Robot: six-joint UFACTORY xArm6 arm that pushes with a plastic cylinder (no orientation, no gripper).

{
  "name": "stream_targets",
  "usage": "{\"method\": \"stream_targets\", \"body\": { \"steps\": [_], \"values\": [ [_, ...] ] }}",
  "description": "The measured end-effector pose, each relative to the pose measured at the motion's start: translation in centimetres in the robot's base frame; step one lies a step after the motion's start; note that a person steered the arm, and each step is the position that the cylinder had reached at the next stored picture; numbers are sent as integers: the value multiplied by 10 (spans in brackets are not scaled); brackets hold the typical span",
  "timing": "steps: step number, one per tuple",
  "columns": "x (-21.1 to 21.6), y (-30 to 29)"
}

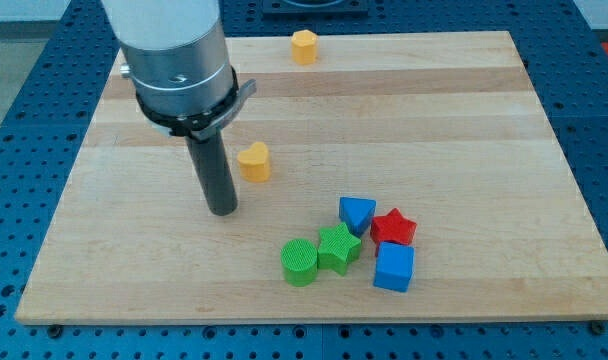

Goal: Push the yellow heart diagonally to the green star

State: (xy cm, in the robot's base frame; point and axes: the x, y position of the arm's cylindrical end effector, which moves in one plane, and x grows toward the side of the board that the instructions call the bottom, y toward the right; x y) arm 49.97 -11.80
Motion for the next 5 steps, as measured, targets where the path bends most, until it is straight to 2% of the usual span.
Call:
{"method": "stream_targets", "body": {
  "steps": [1,2,3,4,5],
  "values": [
    [-31,-45],
    [-80,-64],
    [-116,-34],
    [-115,16],
    [-55,34]
  ]
}}
